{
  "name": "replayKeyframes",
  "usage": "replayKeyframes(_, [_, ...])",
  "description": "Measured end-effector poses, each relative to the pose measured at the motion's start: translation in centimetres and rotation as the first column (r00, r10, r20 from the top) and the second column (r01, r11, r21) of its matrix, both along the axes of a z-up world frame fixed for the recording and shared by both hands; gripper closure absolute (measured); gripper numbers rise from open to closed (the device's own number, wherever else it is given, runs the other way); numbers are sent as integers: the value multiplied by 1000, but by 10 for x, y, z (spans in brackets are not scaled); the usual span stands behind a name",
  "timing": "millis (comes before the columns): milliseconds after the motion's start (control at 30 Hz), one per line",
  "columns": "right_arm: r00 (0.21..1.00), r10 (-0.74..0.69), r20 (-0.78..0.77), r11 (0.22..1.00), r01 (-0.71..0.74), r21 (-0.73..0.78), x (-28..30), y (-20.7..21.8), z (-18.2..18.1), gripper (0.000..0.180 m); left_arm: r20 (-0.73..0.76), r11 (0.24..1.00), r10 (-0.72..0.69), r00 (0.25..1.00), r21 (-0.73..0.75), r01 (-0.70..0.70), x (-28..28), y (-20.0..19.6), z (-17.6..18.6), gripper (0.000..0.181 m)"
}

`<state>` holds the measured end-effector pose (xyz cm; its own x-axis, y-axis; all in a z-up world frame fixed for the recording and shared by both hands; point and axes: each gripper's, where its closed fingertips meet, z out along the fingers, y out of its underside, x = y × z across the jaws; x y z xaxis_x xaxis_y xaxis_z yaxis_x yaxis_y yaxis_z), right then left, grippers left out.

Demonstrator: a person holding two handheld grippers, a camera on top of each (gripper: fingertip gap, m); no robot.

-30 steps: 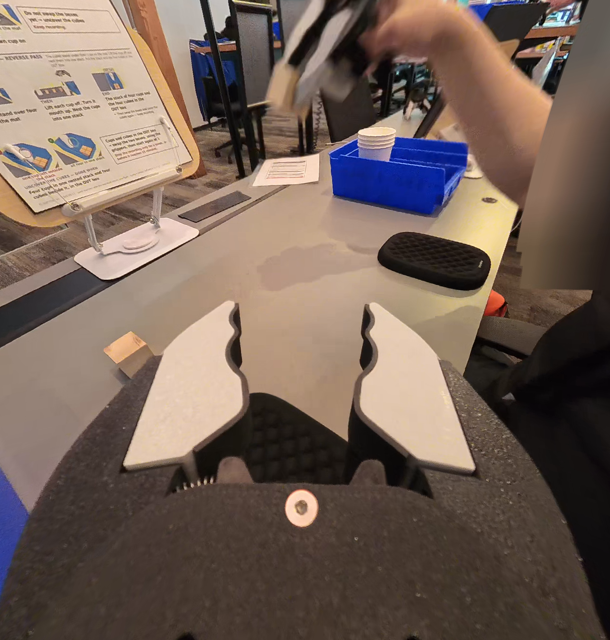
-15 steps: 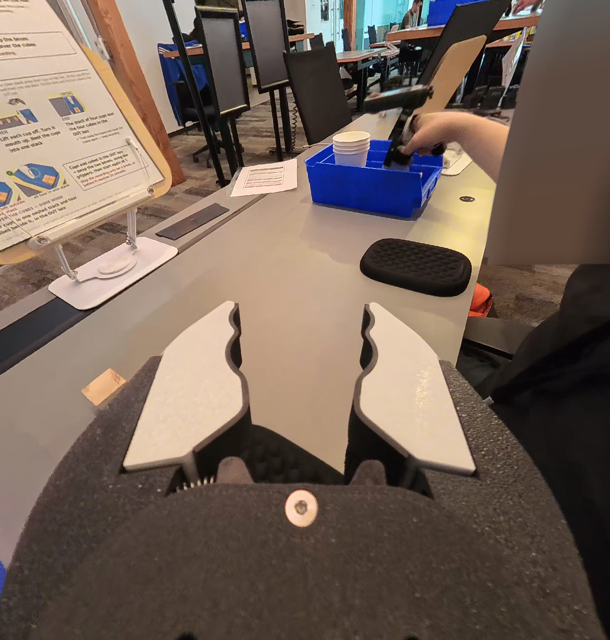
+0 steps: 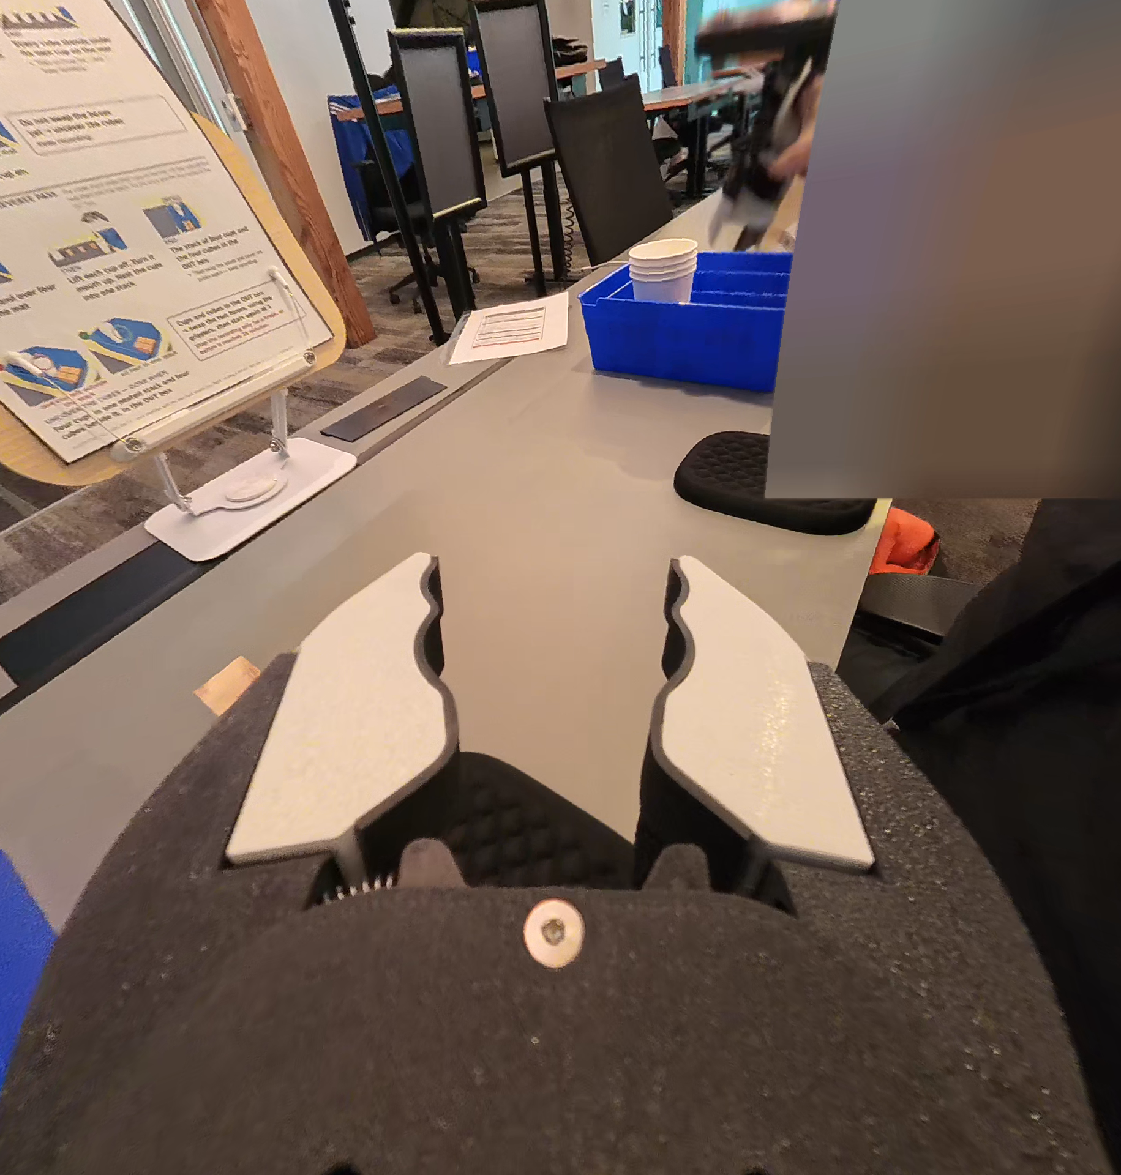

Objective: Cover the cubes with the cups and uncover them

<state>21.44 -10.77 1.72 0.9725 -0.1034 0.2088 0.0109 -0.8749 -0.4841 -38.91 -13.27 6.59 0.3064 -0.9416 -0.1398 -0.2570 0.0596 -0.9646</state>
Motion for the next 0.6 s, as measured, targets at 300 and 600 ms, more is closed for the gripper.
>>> replayKeyframes(300, [373, 920, 118, 354, -922, 156, -431, 167, 74, 112, 75, 997, 72, 995, -45, -68, -20, 7, -10, 115])
replayKeyframes(600, [146, 989, -4, 144, -982, -121, -607, 248, -114, 116, 87, 984, 165, 982, -74, -159, -54, 6, -14, 115])
